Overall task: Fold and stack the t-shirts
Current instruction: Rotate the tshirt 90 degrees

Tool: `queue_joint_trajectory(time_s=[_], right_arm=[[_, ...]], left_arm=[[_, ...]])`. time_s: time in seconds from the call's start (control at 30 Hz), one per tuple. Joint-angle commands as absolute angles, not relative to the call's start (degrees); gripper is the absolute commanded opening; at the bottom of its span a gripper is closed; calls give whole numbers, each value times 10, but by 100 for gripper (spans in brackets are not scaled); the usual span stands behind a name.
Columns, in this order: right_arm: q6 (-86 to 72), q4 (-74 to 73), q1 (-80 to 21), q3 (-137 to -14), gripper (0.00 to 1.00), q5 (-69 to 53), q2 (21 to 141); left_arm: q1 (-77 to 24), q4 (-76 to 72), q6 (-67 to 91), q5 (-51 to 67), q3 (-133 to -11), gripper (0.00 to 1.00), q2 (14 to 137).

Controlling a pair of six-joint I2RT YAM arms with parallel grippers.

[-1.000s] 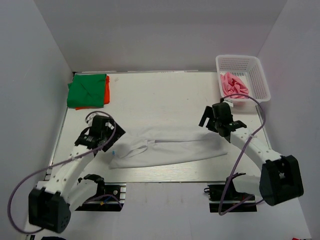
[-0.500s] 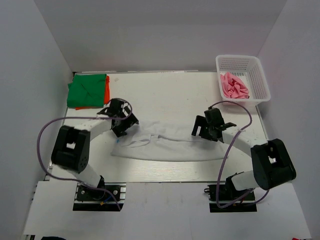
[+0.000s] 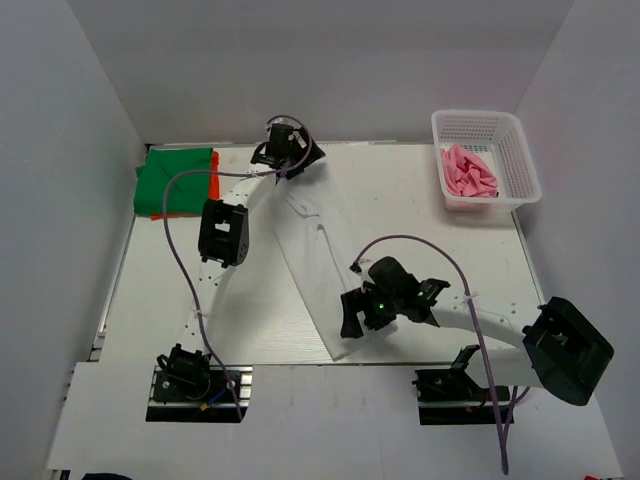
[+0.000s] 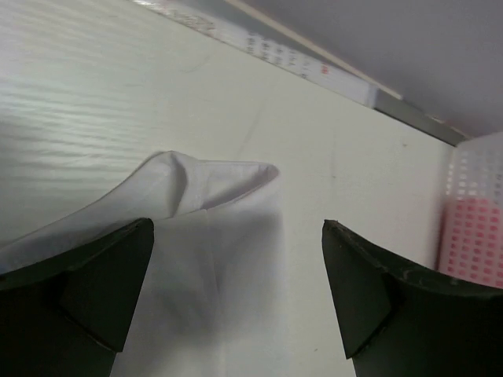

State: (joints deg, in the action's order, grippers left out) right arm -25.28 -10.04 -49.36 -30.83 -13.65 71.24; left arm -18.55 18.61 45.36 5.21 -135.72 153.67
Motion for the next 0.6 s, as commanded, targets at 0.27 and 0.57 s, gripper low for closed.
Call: queue_joint_trajectory(time_s=[0.27, 0.57], right_arm=[[-149, -73, -639, -308, 90, -219, 742], [-143, -73, -681, -343, 90, -151, 740]], left_arm=[[-231, -1, 474, 212, -1360, 100, 1631], [-236, -3, 462, 188, -1370, 100, 1610]])
